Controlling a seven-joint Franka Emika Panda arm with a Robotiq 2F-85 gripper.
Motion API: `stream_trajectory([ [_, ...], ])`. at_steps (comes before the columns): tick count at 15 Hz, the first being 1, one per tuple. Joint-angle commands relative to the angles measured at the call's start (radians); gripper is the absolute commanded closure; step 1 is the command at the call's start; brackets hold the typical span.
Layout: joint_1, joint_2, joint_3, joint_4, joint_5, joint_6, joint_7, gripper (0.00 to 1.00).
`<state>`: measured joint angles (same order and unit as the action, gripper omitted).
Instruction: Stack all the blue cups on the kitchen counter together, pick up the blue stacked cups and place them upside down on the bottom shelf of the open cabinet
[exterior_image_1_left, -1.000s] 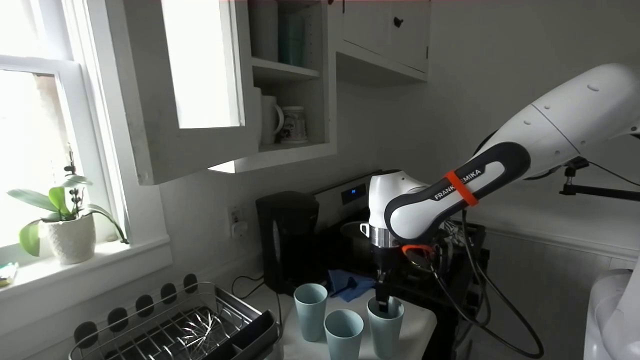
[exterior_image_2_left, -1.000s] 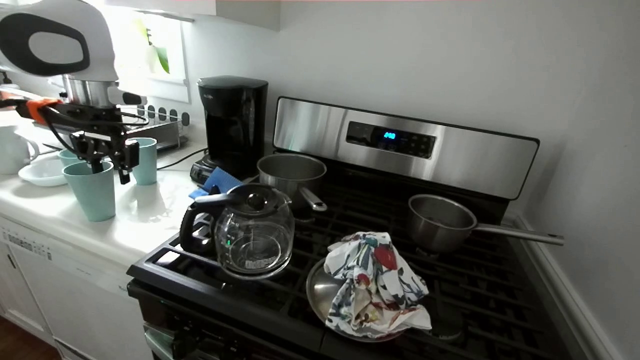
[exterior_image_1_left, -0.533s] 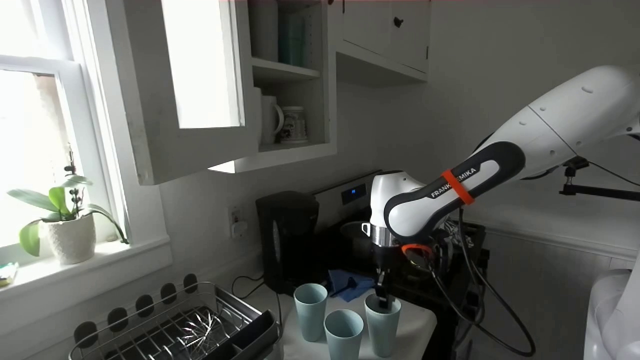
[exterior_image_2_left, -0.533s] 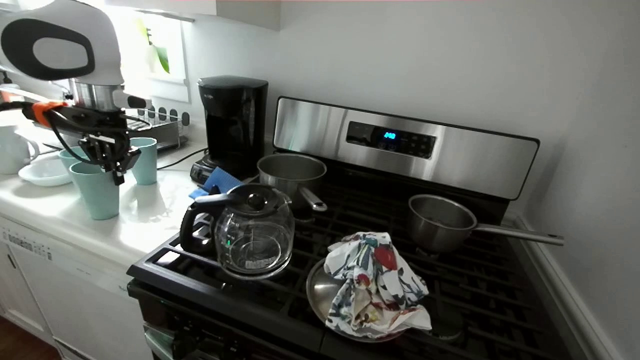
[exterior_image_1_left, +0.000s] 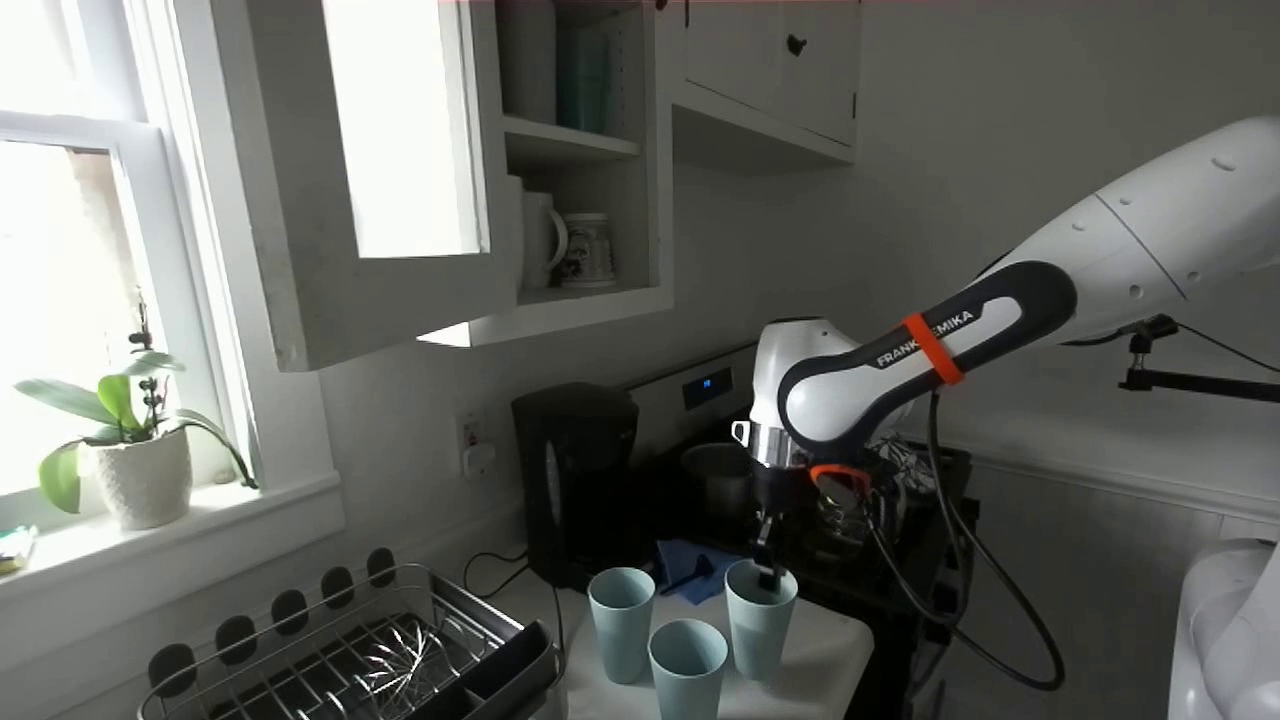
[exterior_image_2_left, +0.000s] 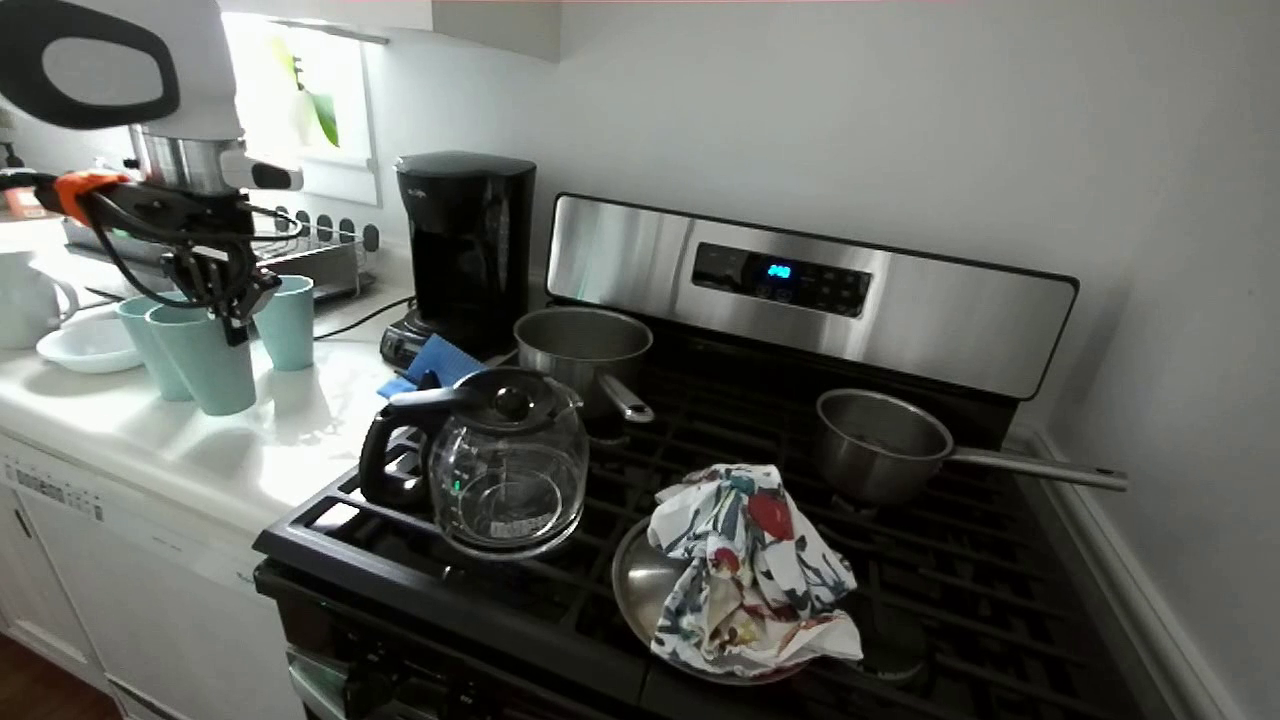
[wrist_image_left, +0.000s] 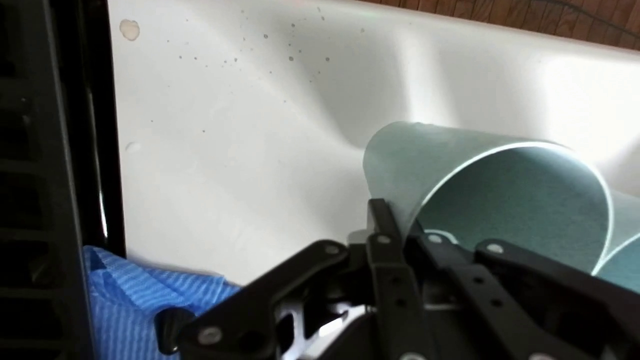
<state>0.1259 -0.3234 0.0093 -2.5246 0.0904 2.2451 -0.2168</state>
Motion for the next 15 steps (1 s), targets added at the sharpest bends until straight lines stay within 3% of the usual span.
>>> stream_trajectory([
  [1,-0.014,-0.137,0.009,0.031,-0.04,-0.127,-0.002,0.99],
  [7,0.042,-0.201,0.043,0.169,-0.024,-0.24,-0.036,0.99],
  [15,0.127,-0.083,0.074,0.243,0.016,-0.236,-0.08,0.99],
])
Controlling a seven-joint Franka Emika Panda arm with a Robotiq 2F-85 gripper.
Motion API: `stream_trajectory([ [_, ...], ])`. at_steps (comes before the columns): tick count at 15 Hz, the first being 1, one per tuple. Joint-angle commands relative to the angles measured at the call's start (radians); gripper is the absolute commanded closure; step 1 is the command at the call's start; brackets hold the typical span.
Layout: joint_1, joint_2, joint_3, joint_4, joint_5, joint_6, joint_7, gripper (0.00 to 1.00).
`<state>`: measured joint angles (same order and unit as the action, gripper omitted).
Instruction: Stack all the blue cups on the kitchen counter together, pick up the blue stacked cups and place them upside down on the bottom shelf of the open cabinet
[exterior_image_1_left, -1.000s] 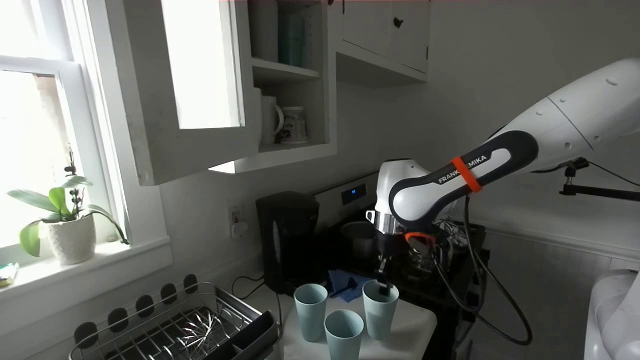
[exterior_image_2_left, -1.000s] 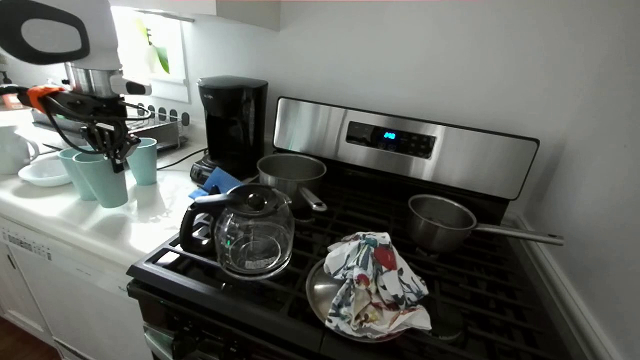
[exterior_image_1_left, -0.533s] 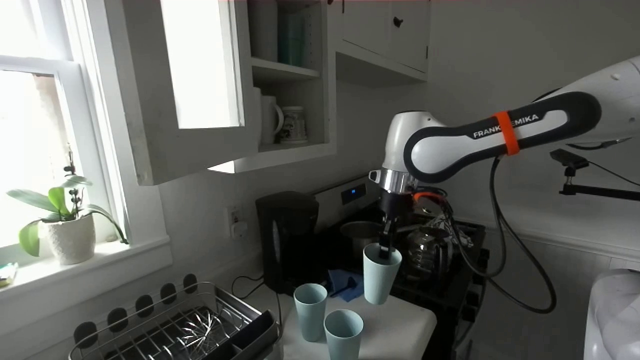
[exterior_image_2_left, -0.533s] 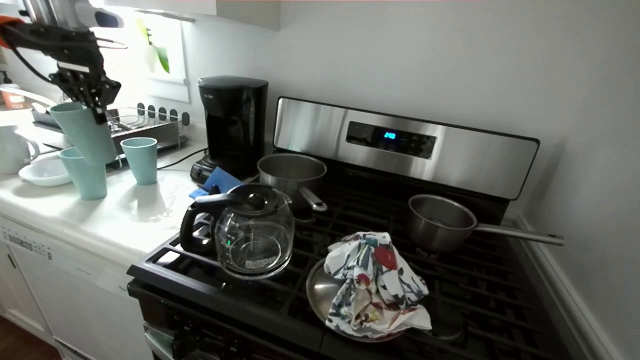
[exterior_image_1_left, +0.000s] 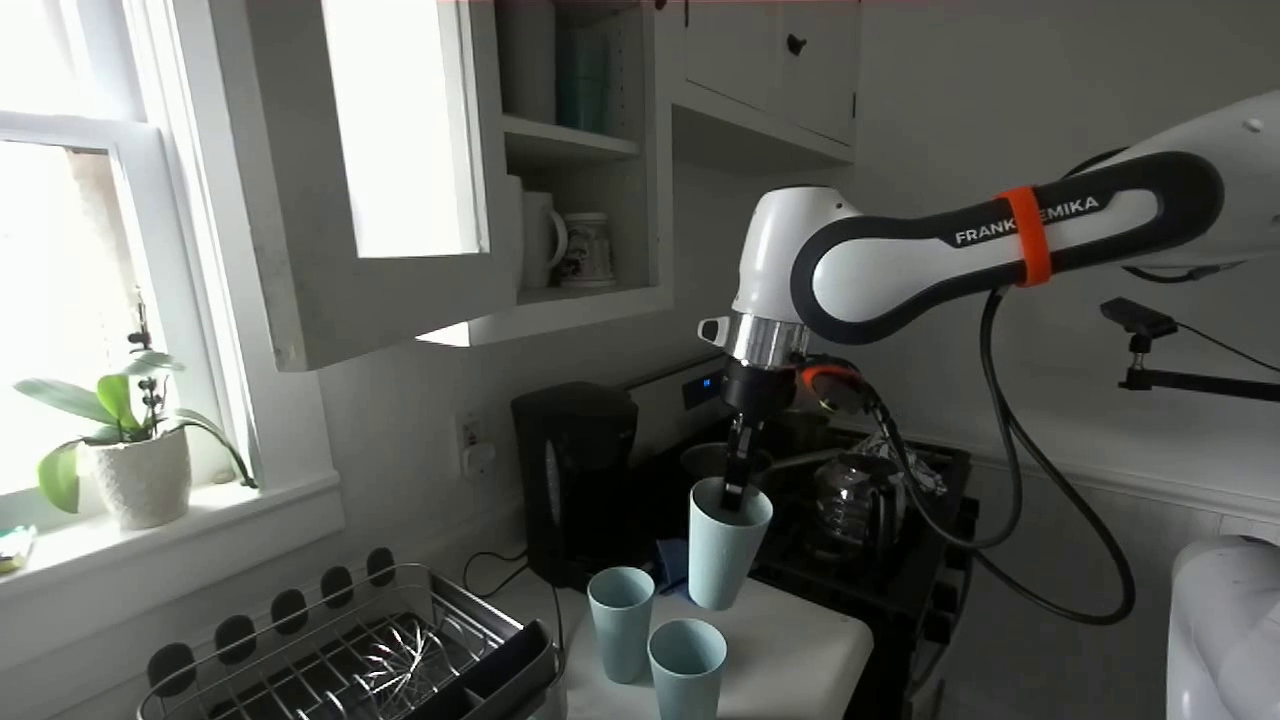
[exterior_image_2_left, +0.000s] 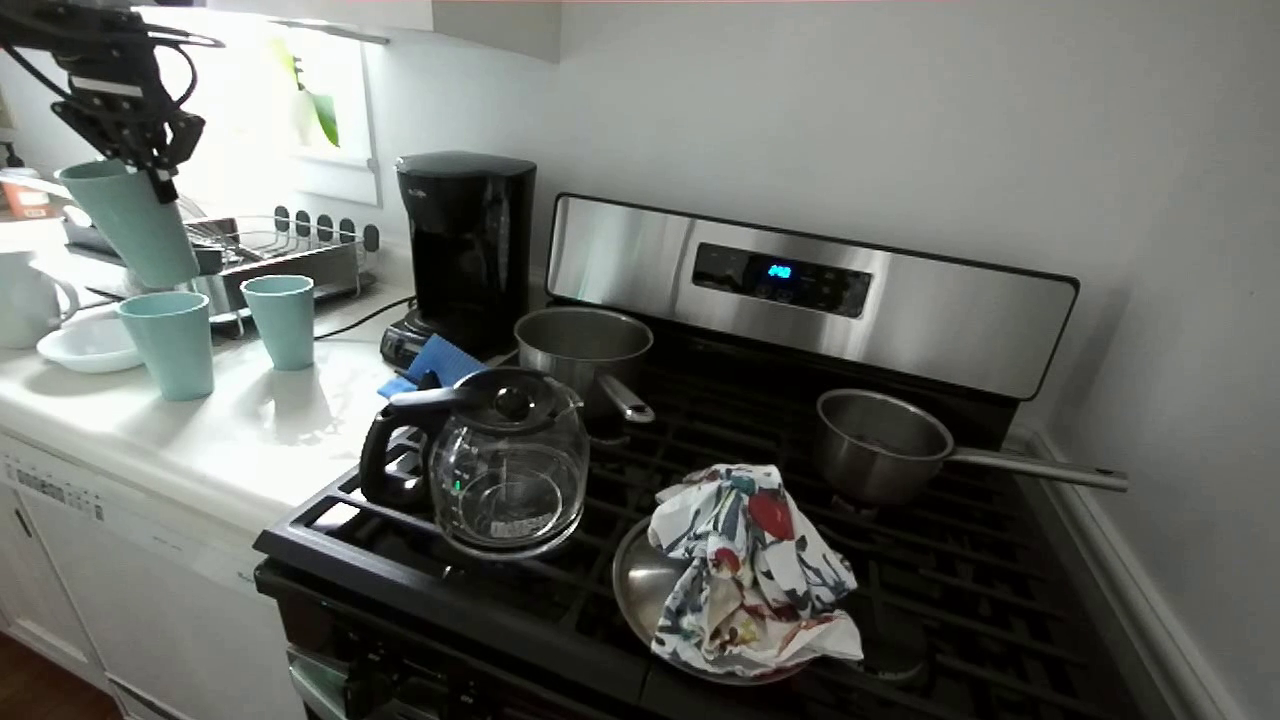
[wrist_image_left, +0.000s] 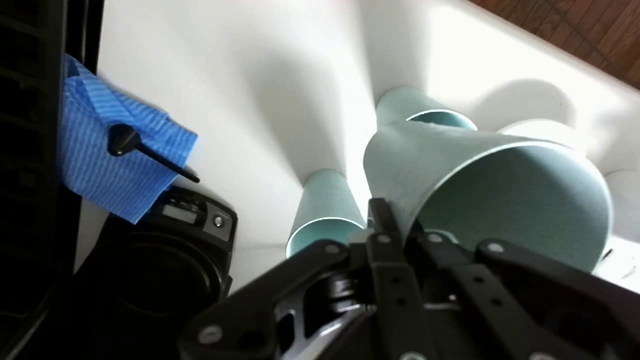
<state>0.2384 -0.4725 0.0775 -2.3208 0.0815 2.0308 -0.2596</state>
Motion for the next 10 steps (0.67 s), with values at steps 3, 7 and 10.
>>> stream_trajectory([
  [3,0.021,0.1,0.013,0.037,0.027,-0.003,-0.055,0.99],
  [7,0.036,0.114,0.004,0.03,0.092,0.061,-0.132,0.99],
  [10,0.042,0.135,0.006,0.025,0.126,0.073,-0.174,0.99],
])
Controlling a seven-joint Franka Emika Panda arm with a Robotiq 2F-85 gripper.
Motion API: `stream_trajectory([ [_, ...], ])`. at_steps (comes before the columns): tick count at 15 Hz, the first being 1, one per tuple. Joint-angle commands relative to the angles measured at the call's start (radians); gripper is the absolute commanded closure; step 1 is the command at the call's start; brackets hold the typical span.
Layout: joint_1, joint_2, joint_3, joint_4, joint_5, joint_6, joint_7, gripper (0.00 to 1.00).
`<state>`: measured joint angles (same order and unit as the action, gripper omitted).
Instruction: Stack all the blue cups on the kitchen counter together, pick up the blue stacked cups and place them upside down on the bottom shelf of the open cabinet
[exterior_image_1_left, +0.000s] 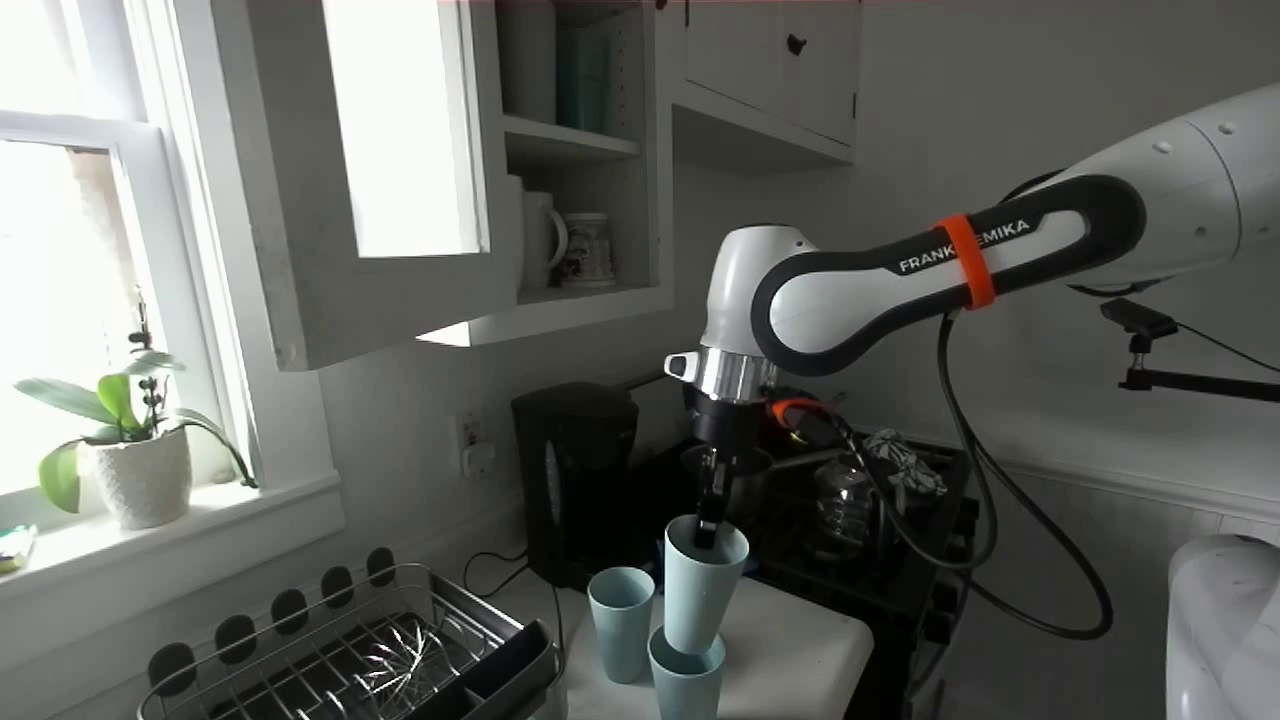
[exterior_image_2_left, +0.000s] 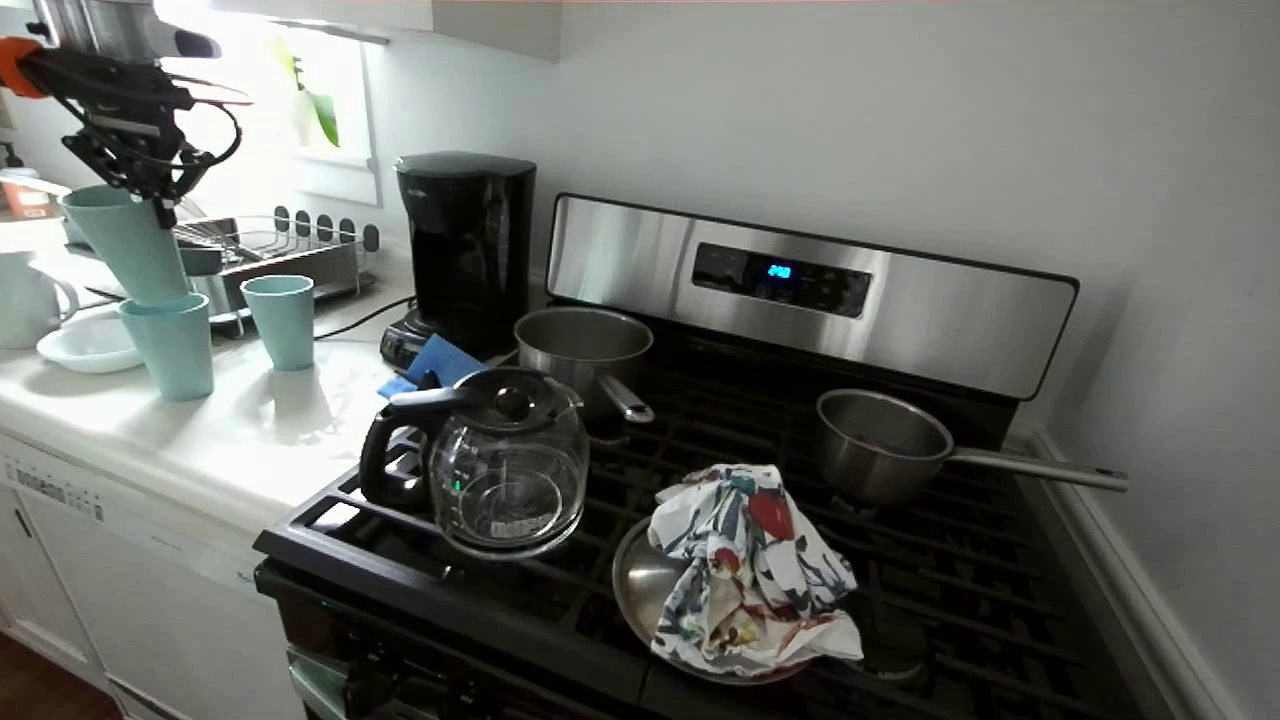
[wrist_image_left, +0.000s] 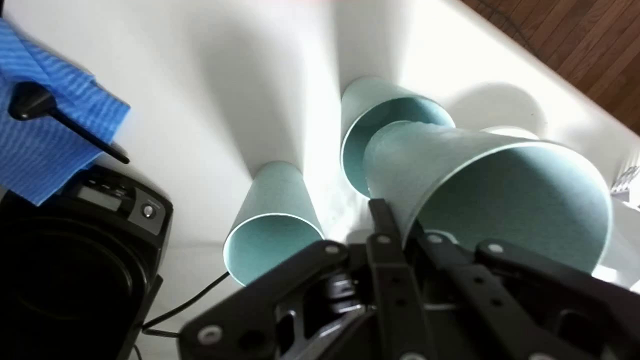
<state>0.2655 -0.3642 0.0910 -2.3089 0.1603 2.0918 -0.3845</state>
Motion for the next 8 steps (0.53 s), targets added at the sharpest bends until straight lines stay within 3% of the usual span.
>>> stream_trajectory([
  [1,0.013,0.036,-0.003,0.012,0.045,0.01,-0.053,0.99],
  [8,0.007,0.117,0.006,-0.001,0.052,0.06,-0.067,0.99],
])
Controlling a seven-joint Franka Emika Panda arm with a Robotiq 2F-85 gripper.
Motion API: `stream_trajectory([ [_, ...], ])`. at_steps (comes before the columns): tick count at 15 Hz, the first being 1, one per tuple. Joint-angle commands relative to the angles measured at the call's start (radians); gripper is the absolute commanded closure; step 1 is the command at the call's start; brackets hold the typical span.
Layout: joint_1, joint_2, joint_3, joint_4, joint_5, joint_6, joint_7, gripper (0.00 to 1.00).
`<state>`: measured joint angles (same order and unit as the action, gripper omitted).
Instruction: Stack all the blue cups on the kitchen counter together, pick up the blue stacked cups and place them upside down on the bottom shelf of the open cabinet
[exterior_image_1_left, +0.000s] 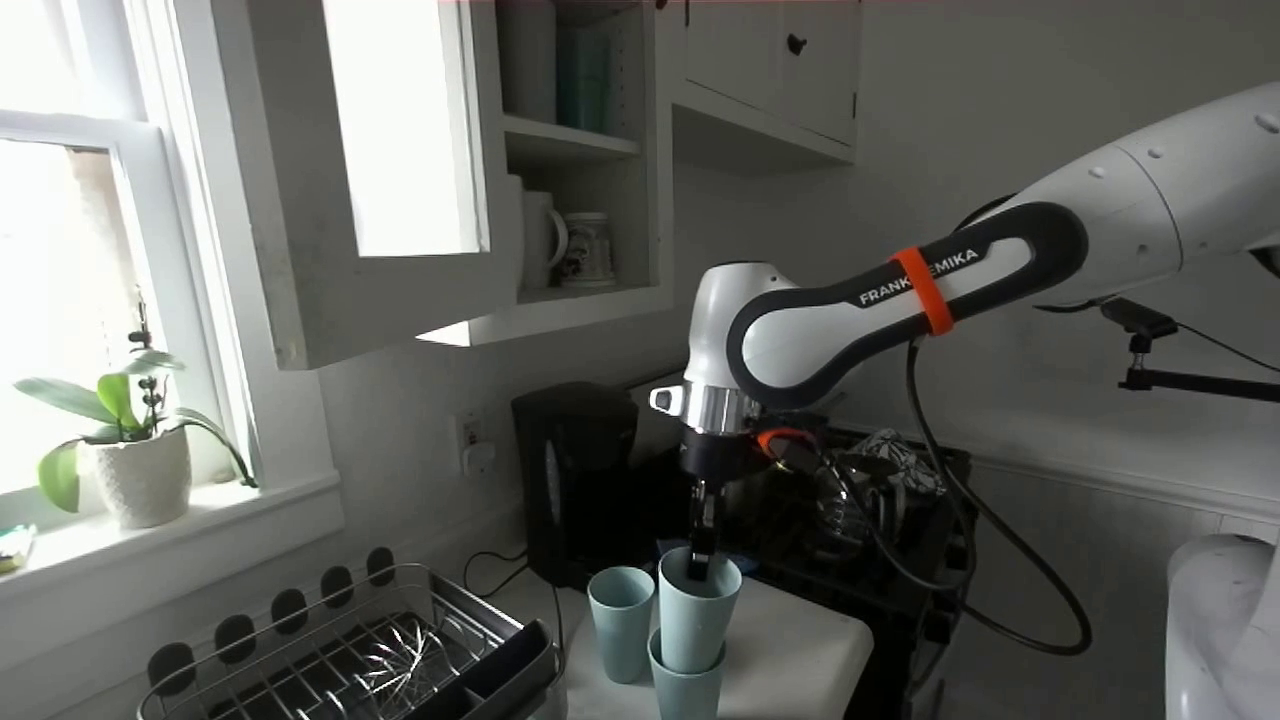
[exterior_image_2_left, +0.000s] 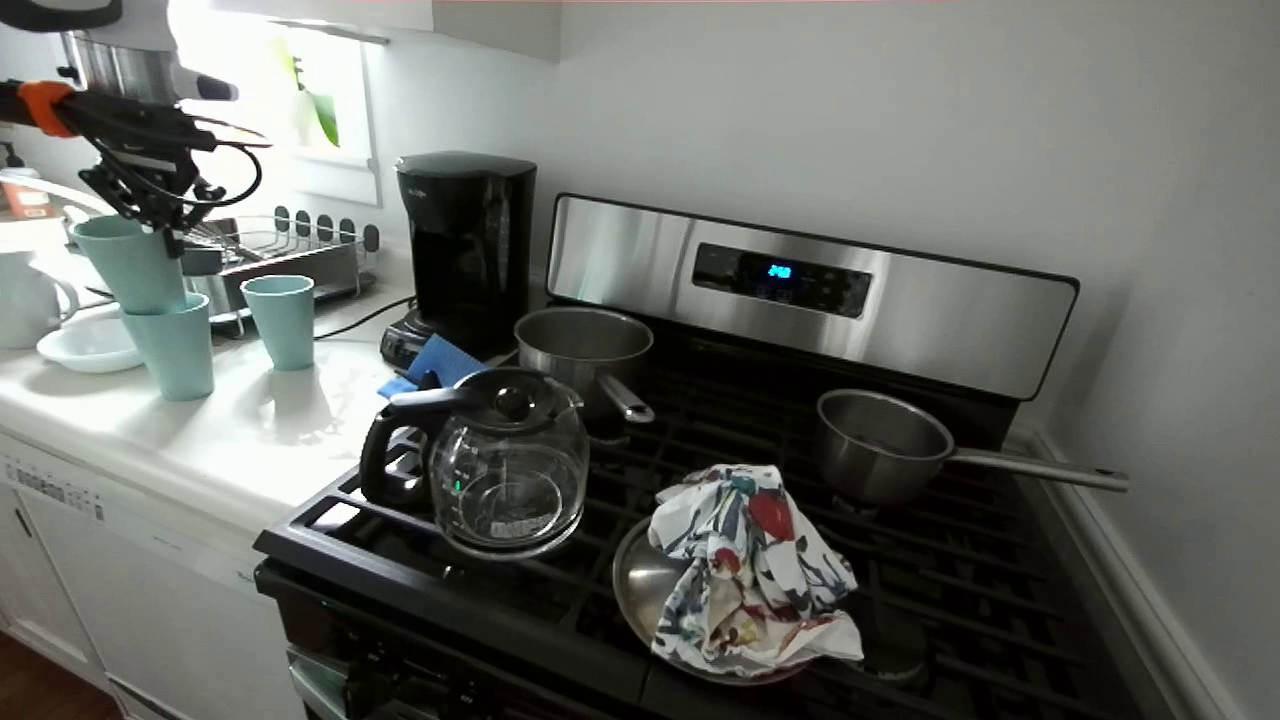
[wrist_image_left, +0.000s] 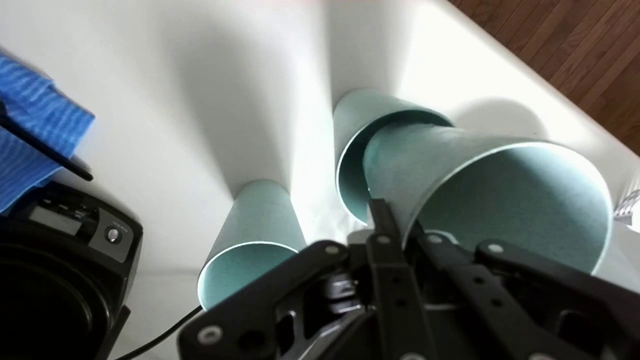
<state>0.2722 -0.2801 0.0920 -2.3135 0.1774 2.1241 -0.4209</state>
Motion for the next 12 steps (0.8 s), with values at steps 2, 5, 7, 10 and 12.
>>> stream_trajectory([
  [2,-0.001,0.057,0.01,0.004,0.034,0.034,-0.033,0.93],
  [5,-0.003,0.071,0.018,0.002,0.03,0.046,-0.039,0.66],
  [7,-0.005,0.067,0.023,-0.002,0.024,0.041,-0.036,0.53],
  [10,-0.008,0.076,0.023,-0.016,0.023,0.04,-0.037,0.32],
  [12,-0.01,0.087,0.025,-0.035,0.018,0.055,-0.03,0.18],
])
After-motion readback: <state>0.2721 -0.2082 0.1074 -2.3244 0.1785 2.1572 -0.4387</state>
